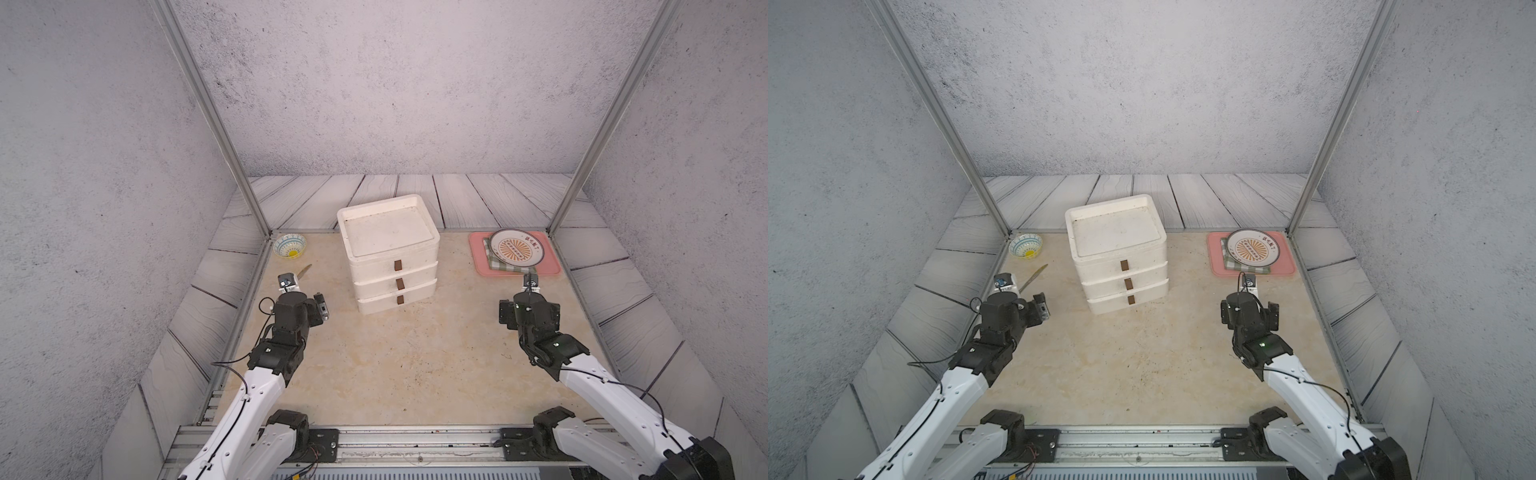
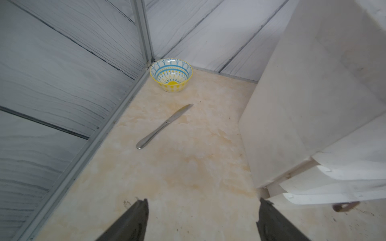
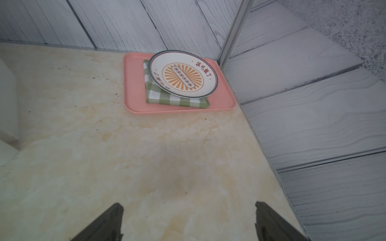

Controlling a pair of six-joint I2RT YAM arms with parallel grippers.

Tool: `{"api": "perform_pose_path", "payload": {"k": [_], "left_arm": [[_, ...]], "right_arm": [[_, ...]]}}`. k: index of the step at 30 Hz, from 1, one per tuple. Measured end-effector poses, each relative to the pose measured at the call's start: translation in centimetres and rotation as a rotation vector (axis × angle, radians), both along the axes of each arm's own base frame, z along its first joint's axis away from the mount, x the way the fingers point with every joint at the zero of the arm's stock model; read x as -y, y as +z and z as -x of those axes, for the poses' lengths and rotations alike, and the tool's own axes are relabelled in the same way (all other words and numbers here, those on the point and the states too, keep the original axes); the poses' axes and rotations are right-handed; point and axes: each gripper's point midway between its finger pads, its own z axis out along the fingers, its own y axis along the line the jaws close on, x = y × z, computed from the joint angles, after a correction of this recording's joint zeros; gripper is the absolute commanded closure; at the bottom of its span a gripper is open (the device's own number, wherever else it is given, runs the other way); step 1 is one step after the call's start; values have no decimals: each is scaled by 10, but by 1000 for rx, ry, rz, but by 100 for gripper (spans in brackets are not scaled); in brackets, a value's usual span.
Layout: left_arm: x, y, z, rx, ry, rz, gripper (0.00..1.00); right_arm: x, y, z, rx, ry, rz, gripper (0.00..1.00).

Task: Please put the sticky notes in the drawer by color
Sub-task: Reset both arms

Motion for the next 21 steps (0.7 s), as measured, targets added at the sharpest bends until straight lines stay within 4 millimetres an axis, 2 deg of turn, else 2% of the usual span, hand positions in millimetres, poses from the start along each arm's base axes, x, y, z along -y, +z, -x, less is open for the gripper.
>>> {"api": "perform_pose_path", "payload": {"k": [2,4,7,12,17,21], "left_arm": [[-9,-15,1,8,33,-40,9],[-17,-33,1,16,61,-80,8],[-22,-55,1,8,56,-130,8],[-23,-59,-14,70,27,-165,4],[-35,-80,-40,22,25,-183,4],[-34,-84,-65,50,-22,-168,3]], "right_arm": [[13,-14,-2,31,-28,-5,1],[25,-32,-7,38,-54,-12,1],[35,-48,-18,20,-69,-6,1],[36,-50,-42,96,-43,-32,1],[34,-56,-55,149,-5,-68,1],[25,-72,-69,162,58,-88,1]]}}
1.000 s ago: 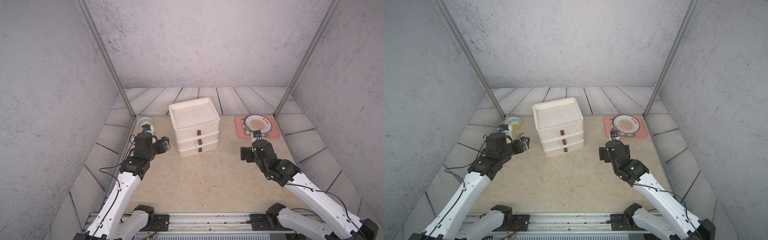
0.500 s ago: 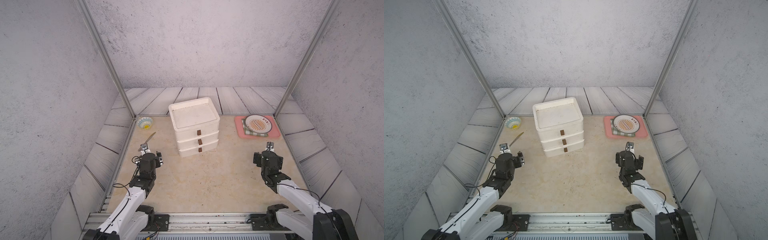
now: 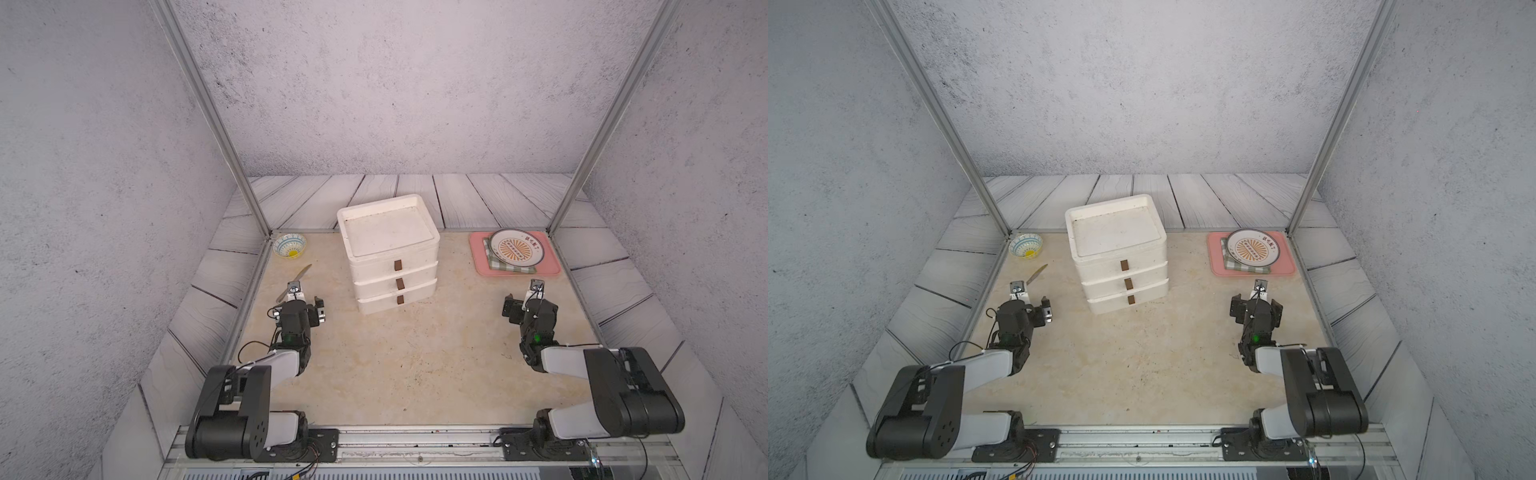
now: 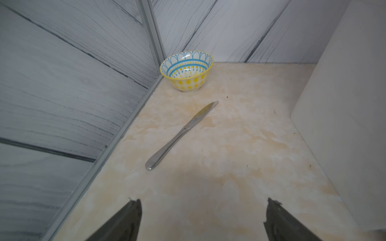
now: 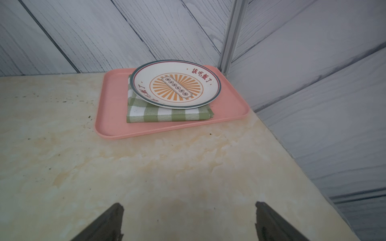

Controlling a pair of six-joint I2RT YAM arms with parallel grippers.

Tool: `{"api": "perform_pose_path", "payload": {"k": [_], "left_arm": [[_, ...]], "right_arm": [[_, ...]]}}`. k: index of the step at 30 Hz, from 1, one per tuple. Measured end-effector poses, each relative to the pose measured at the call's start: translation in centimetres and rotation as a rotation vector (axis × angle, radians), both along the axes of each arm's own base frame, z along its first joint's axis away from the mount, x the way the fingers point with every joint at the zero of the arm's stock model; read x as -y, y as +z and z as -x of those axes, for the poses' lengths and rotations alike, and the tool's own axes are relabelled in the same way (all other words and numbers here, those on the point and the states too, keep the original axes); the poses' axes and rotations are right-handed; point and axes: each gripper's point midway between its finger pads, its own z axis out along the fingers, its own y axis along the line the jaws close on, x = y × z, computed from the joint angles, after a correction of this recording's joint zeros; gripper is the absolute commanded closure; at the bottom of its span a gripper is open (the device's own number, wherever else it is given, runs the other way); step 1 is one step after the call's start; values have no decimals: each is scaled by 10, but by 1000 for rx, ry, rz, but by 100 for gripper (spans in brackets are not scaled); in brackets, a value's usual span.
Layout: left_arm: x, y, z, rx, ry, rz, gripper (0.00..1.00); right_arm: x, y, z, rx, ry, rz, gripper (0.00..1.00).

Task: Please put the sticky notes in the drawer by color
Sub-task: Reset both arms

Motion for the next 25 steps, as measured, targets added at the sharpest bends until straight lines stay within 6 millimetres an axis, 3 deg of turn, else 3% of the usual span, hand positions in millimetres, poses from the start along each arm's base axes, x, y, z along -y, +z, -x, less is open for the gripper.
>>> {"api": "perform_pose_path", "payload": {"k": [4,9,25], "left_arm": [[2,-27,-13,-63,-42,16,2],[3,-7,-29,-18,-53,22,2],[5,-8,-30,-26,-64,27,2]], "right_arm": [[-8,-16,-7,-64,46,-4,1],[-13,7,-27,-14,73,-11,1],[-16,-3,-24,-64,90,-10,1]]}}
